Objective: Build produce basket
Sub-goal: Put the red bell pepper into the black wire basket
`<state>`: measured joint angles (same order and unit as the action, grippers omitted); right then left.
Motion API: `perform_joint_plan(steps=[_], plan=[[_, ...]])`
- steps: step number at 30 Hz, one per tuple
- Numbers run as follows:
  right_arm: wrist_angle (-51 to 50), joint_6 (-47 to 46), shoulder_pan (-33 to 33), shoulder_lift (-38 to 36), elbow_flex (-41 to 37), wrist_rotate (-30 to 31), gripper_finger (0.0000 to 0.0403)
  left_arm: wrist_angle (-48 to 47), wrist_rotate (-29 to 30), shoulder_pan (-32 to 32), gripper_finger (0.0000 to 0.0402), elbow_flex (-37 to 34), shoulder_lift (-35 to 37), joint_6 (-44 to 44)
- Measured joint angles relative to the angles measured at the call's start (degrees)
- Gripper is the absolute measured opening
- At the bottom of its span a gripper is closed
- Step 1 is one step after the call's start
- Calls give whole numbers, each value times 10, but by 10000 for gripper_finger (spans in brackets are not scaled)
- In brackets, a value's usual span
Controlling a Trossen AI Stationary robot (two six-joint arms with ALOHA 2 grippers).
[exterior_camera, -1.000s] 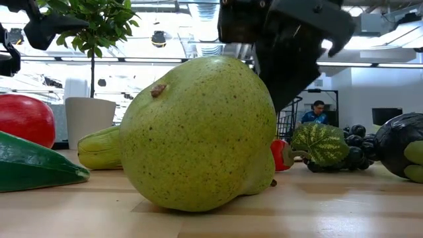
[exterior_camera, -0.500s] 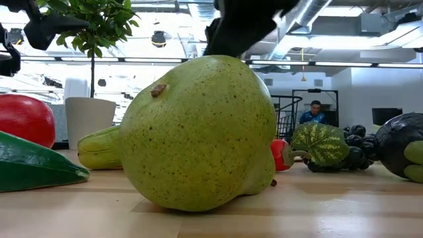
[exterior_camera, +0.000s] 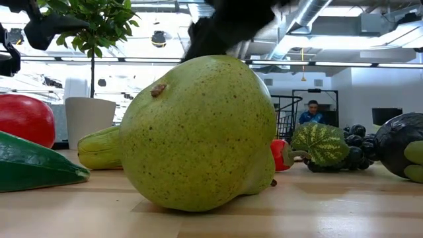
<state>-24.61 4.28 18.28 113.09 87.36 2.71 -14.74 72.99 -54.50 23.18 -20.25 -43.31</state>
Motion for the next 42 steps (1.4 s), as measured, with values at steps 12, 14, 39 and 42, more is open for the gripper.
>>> perform_joint_plan(steps=[12, 14, 39, 42], plan=[[-4, 23, 0, 50, 0, -5, 345, -4, 5, 0, 315, 0, 0, -2], [-5, 24, -3, 56, 0, -4, 345, -4, 5, 0, 315, 0, 0, -5], [-34, -62, -3, 60, 1, 5, 242, -4, -8, 0, 315, 0, 0, -7], [-30, -77, -3, 60, 3, 4, 238, -4, -12, 0, 315, 0, 0, -9]])
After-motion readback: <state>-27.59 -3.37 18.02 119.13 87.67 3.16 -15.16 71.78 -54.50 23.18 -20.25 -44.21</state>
